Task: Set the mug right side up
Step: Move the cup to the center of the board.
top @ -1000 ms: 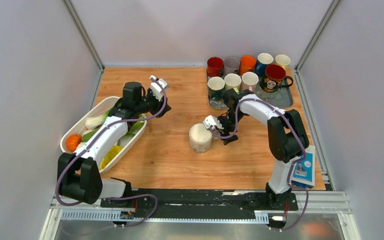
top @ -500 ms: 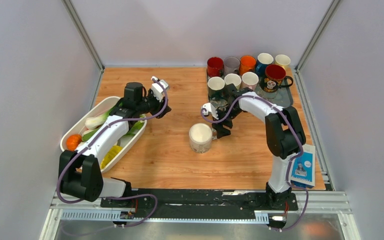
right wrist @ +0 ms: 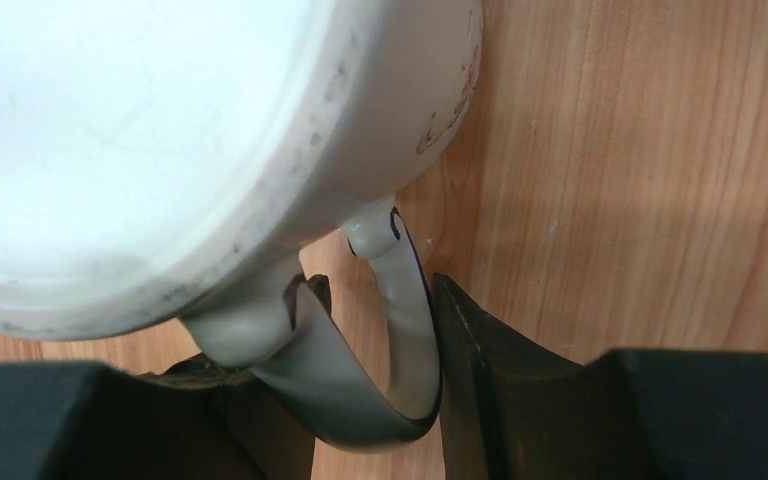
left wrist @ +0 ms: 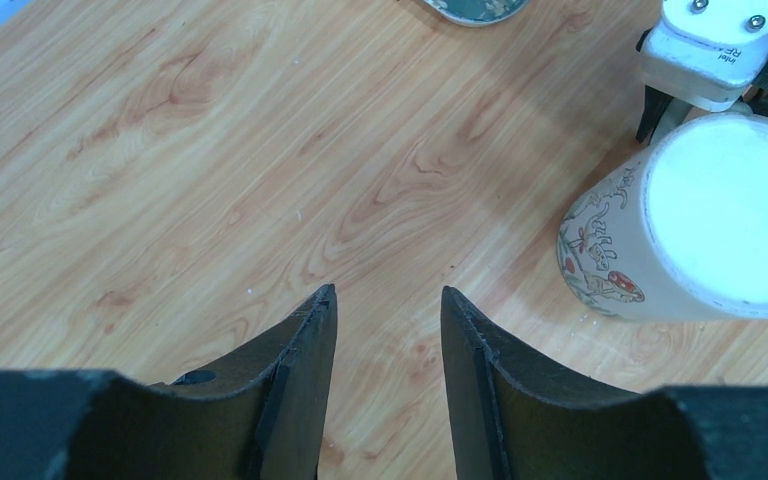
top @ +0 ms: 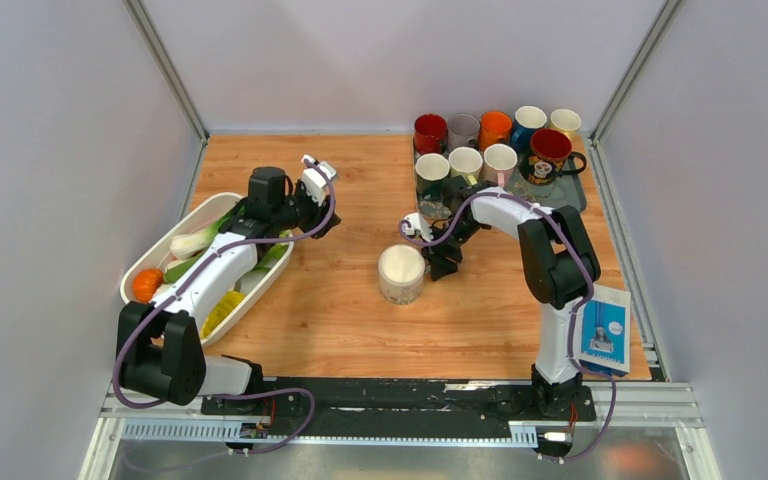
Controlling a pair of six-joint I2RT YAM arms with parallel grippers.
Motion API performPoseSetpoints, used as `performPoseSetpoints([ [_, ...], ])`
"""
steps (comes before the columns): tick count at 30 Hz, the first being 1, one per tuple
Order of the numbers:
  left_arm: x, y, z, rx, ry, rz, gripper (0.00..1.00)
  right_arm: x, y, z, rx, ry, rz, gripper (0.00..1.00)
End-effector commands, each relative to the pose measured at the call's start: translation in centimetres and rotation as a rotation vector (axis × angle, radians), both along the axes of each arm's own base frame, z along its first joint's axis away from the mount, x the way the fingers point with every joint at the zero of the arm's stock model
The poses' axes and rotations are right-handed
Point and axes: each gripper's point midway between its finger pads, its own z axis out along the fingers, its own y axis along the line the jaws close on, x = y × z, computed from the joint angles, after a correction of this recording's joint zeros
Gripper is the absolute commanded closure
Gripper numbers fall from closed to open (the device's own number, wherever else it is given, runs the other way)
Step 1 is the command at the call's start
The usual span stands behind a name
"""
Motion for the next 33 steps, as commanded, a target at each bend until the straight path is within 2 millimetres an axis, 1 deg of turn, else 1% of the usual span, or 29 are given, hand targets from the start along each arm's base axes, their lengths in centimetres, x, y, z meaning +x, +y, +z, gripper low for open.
performPoseSetpoints([
  [1,-0.2,0.5,1.6,0.012,-0.062,-0.005,0.5,0.4,1.4,-0.3,0.075,-0.009,0.038,0.59],
  [3,-0.4,0.7,1.5,0.028,-0.063,-0.006,0.5,0.6,1.5,-0.3,0.077,-0.013,0.041,0.64],
  [7,-0.6,1.1,1.3,0.059,-0.075,-0.008,0.5,1.2,1.5,0.1,0.065,-0.015,0.018,0.86],
  [8,-0.6,1.2,1.3,0.065,-0.075,-0.003,0.5,1.4,1.6,0.3,0.066,-0.018,0.014,0.9],
  [11,-0.8,1.6,1.9,0.083,-0.102,0.0,0.49,2.3,2.4,1.7,0.089,-0.004,0.0,0.97],
  [12,-0.8,1.8,2.0,0.092,-0.111,0.002,0.49,3.1,3.1,2.7,0.108,-0.005,-0.003,0.99],
  [15,-0.9,2.1,2.4,0.131,-0.156,-0.02,0.49,4.0,4.6,4.4,0.143,0.044,-0.016,1.0],
  [18,-0.8,2.3,3.3,0.168,-0.203,-0.045,0.48,4.4,6.1,5.6,0.175,0.079,-0.012,1.0],
  [20,-0.7,2.4,3.8,0.185,-0.227,-0.053,0.48,4.7,7.4,6.2,0.193,0.097,-0.007,1.0],
  [23,-0.7,2.8,4.4,0.209,-0.263,-0.056,0.48,5.3,9.5,6.5,0.194,0.136,-0.009,1.0],
  [24,-0.8,2.9,4.3,0.219,-0.269,-0.056,0.48,5.5,10.1,6.5,0.194,0.154,-0.012,1.0],
  [27,-0.8,3.2,4.0,0.232,-0.279,-0.044,0.48,6.5,11.7,7.2,0.218,0.197,-0.046,1.0],
  [31,-1.3,3.2,3.0,0.228,-0.273,-0.053,0.47,7.1,12.8,7.2,0.257,0.246,-0.09,1.0],
  [33,-1.3,3.2,2.9,0.225,-0.294,-0.052,0.47,7.4,13.3,7.4,0.269,0.267,-0.123,1.0],
])
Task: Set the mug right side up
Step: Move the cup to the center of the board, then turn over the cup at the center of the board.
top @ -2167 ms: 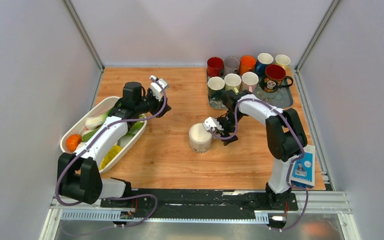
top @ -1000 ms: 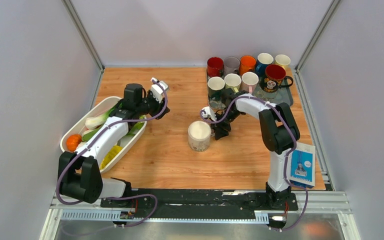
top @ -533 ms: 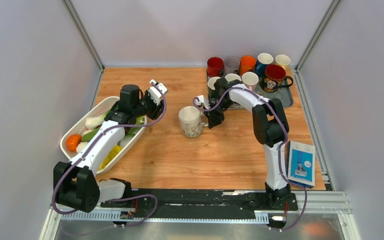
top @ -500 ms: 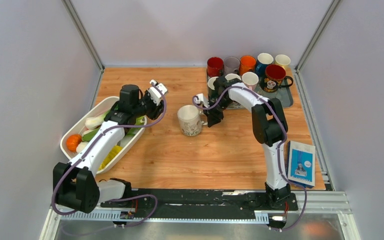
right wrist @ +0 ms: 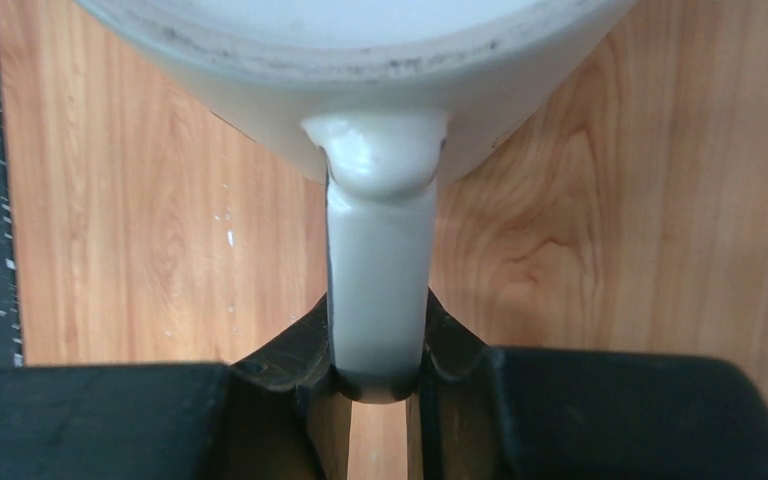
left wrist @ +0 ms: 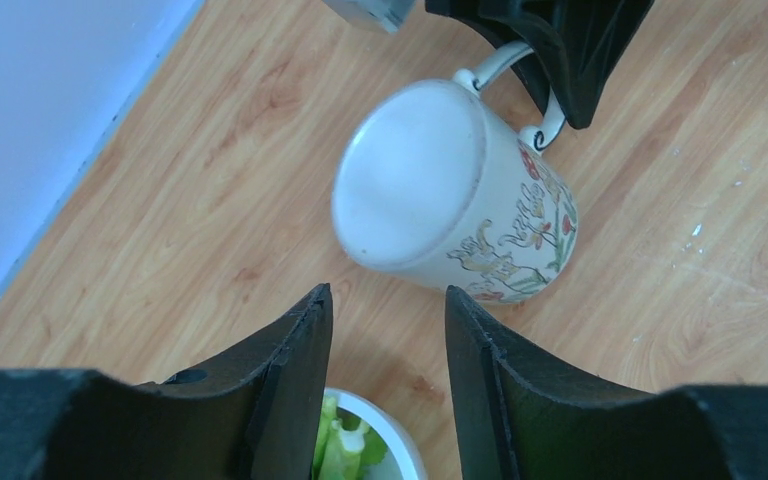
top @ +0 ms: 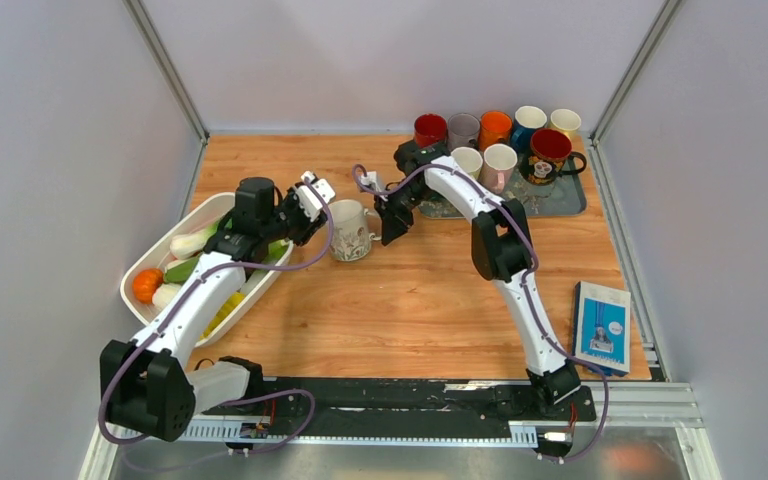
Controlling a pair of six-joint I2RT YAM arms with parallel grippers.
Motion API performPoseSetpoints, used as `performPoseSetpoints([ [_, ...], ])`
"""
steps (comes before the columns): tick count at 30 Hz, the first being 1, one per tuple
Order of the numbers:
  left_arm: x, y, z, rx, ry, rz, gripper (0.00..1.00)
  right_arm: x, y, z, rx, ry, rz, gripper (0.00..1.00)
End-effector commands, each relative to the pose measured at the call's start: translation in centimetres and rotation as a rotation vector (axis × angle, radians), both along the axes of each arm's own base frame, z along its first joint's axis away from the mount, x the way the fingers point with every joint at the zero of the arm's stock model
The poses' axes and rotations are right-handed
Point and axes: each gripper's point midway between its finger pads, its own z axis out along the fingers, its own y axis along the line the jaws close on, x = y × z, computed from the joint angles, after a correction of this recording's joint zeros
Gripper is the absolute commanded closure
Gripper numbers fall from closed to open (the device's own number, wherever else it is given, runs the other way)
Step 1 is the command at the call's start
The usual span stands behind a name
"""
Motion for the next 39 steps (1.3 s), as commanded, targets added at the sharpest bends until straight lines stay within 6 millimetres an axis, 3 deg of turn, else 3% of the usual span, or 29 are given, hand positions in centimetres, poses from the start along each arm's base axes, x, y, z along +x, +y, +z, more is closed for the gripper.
performPoseSetpoints([
  [1,0.0,0.2,1.2,0.004,-0.103,-0.021,0.47,-0.3,2.6,4.7,0.162,0.116,-0.066,1.0],
  [13,-2.1,0.1,-1.1,0.189,-0.374,-0.217,0.4,0.2,5.0,5.9,0.303,0.42,-0.186,1.0],
  [21,-2.9,-0.3,-4.7,0.338,-0.536,-0.3,0.39,1.6,5.9,7.2,0.387,0.528,-0.201,1.0],
  [24,-2.0,-0.4,-5.3,0.426,-0.633,-0.313,0.38,1.7,5.6,7.4,0.406,0.556,-0.195,1.0],
  [34,2.8,-0.5,-4.2,0.584,-0.855,-0.231,0.37,2.0,5.2,6.9,0.429,0.634,-0.188,1.0],
  [39,4.9,0.1,-5.0,0.648,-0.873,-0.176,0.37,1.8,5.3,7.0,0.428,0.631,-0.187,1.0],
])
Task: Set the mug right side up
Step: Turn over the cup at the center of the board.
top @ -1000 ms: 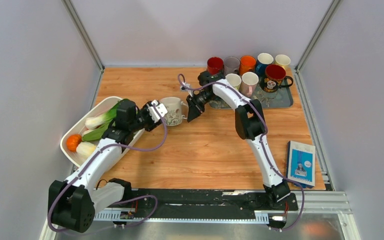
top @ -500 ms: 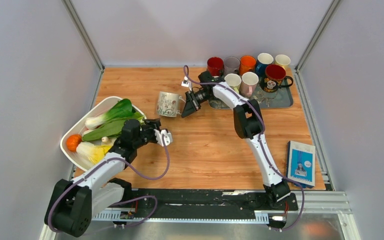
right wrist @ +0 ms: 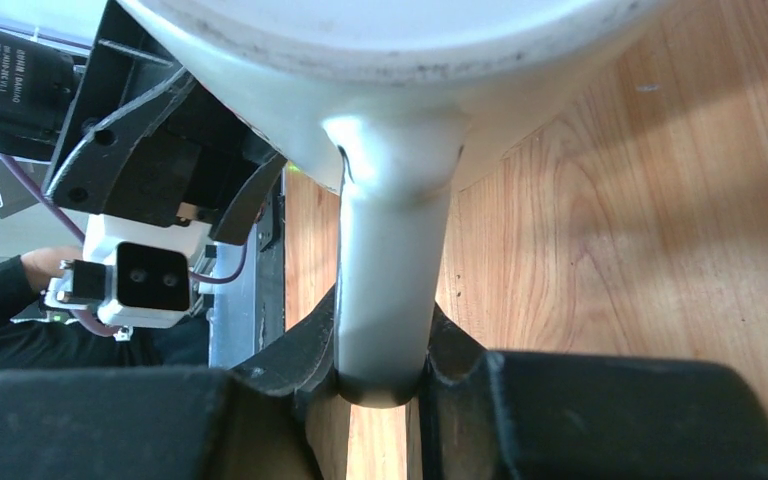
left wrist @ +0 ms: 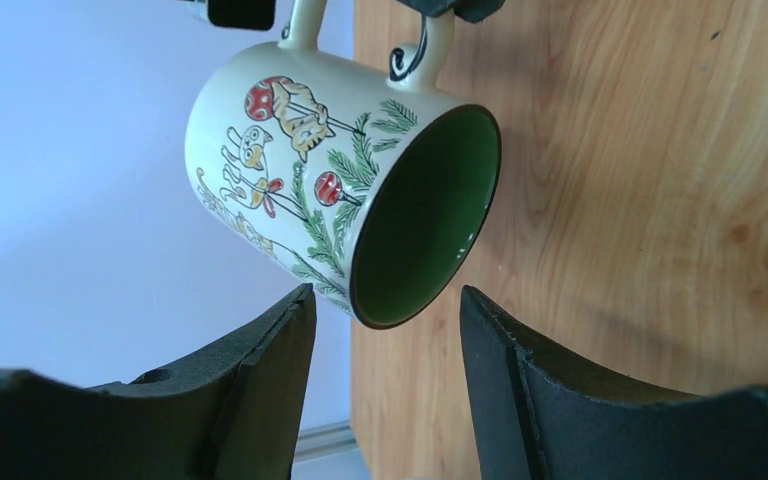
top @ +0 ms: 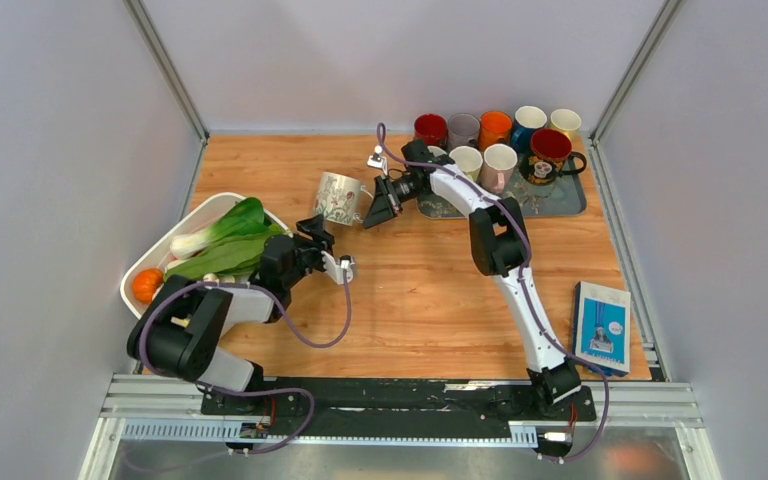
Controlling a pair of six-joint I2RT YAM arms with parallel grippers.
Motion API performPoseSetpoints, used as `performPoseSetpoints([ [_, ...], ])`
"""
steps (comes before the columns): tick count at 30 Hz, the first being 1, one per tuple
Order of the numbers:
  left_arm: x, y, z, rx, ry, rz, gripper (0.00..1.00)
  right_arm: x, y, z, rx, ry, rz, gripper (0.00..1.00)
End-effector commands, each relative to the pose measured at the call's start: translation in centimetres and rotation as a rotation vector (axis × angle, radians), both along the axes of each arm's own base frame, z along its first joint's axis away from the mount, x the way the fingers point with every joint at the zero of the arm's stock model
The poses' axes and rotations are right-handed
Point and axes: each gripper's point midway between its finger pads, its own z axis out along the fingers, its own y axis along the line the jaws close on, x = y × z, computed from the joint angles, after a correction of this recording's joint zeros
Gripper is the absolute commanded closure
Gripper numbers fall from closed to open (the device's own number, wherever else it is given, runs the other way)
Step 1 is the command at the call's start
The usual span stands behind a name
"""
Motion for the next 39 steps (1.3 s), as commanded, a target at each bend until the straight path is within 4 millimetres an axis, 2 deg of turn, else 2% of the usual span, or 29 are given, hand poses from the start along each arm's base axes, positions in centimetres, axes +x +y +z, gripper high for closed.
performPoseSetpoints([
  [1,2.7,0.0,4.4,0.008,-0.223,0.045,0.37,-0.4,0.3,4.1,0.184,-0.061,0.085,1.0],
  [2,3.0,0.0,4.1,0.013,-0.226,0.046,0.37,-0.4,0.3,4.2,0.185,-0.067,0.084,1.0],
  [10,4.6,-0.3,6.5,-0.013,-0.318,0.068,0.4,-0.4,0.3,4.2,0.179,-0.077,0.081,1.0],
  [12,4.8,-0.3,6.8,-0.014,-0.326,0.071,0.44,-0.5,0.3,4.2,0.179,-0.078,0.082,1.0],
  [22,4.5,-0.8,8.4,-0.038,-0.364,0.046,0.98,-0.5,0.3,4.5,0.185,-0.093,0.084,1.0],
  [30,3.6,-1.1,10.5,-0.077,-0.399,0.025,1.0,-0.5,0.4,4.6,0.184,-0.099,0.085,0.94],
  [34,3.0,-1.4,10.6,-0.084,-0.396,0.011,1.0,-0.7,0.5,5.0,0.188,-0.117,0.089,0.99],
  [39,2.5,-1.7,11.1,-0.089,-0.414,0.0,1.0,-1.3,0.9,6.1,0.207,-0.139,0.109,1.0],
])
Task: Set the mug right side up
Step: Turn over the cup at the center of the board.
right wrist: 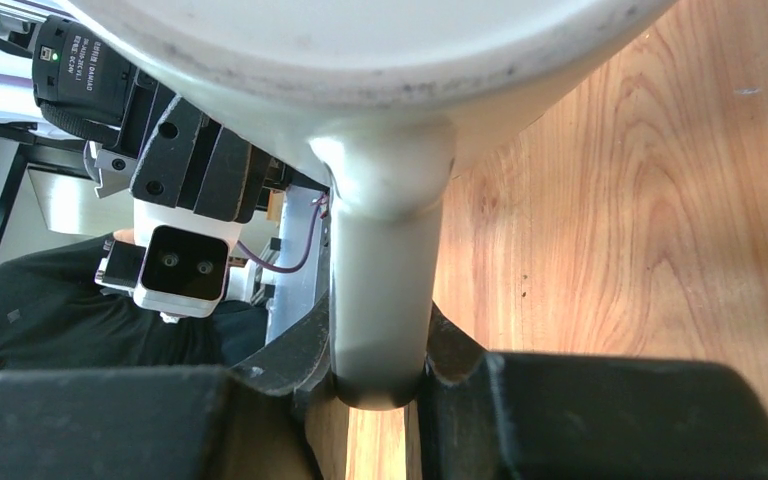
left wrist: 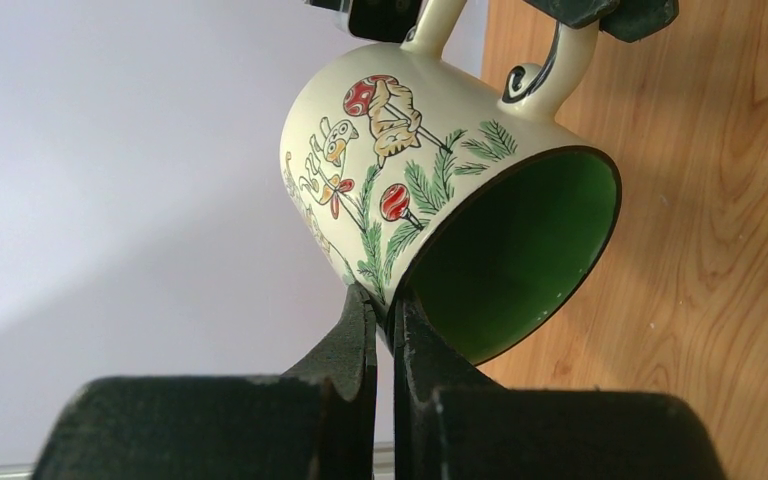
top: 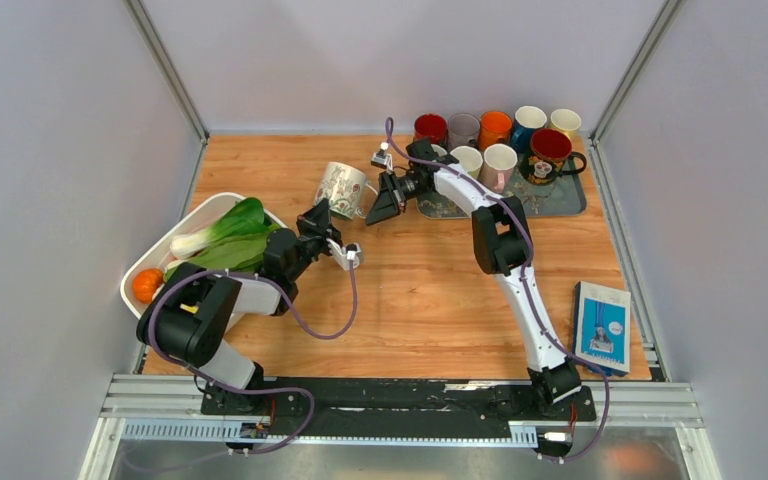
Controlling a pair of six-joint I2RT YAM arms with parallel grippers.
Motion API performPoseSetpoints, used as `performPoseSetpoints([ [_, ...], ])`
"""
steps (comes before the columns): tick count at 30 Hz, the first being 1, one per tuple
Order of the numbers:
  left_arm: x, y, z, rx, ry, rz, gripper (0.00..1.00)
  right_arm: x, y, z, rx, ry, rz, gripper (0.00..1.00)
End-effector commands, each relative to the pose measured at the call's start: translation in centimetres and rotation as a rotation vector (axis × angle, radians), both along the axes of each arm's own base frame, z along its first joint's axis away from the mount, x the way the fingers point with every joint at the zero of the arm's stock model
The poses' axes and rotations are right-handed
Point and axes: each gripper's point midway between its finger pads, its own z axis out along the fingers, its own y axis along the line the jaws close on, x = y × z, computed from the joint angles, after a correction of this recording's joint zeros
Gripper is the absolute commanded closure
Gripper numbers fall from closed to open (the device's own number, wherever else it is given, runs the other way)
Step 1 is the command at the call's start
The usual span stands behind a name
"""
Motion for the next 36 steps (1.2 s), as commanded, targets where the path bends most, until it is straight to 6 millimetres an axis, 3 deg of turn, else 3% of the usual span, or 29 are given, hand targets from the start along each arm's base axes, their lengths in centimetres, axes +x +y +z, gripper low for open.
performPoseSetpoints([
  [1,-0.6,-0.6,6.4,-0.072,-0.19,-0.029,1.0,-0.7,1.5,4.2,0.111,-0.235,0.048,1.0],
  [3,-0.9,-0.6,7.0,-0.082,-0.217,-0.032,0.98,-1.3,1.6,4.7,0.122,-0.225,0.061,1.0],
  [5,-1.2,-0.5,7.5,-0.087,-0.239,-0.03,0.86,-2.1,1.6,5.0,0.127,-0.207,0.074,1.0],
  [6,-1.3,-0.4,7.7,-0.091,-0.252,-0.027,0.7,-2.5,1.6,5.1,0.13,-0.197,0.081,1.0],
  [8,-1.4,-0.3,7.9,-0.095,-0.269,-0.023,0.56,-3.2,1.7,5.3,0.134,-0.176,0.095,1.0],
  [12,-1.8,0.1,8.0,-0.091,-0.341,-0.011,0.46,-4.4,2.0,5.7,0.138,-0.141,0.118,1.0],
  [17,-1.6,0.6,8.3,-0.099,-0.411,0.026,0.54,-5.3,2.1,5.5,0.13,-0.105,0.131,1.0],
  [22,-1.9,0.5,9.1,-0.133,-0.418,0.012,0.92,-5.4,2.1,5.4,0.111,-0.11,0.122,0.96],
  [23,-2.0,0.4,9.3,-0.136,-0.423,0.009,0.98,-5.5,2.2,5.5,0.109,-0.118,0.121,0.93],
  [28,-3.5,0.4,10.1,-0.144,-0.442,-0.016,1.0,-5.4,2.1,5.6,0.09,-0.157,0.104,0.58],
  [31,-4.3,0.5,10.3,-0.145,-0.447,-0.025,1.0,-4.8,2.1,5.9,0.072,-0.195,0.084,0.26],
  [34,-5.0,0.9,10.7,-0.149,-0.456,-0.019,1.0,-4.1,2.2,6.3,0.054,-0.242,0.063,0.05],
  [36,-5.2,1.2,10.9,-0.153,-0.455,-0.007,1.0,-3.5,2.2,6.6,0.031,-0.281,0.04,0.0],
])
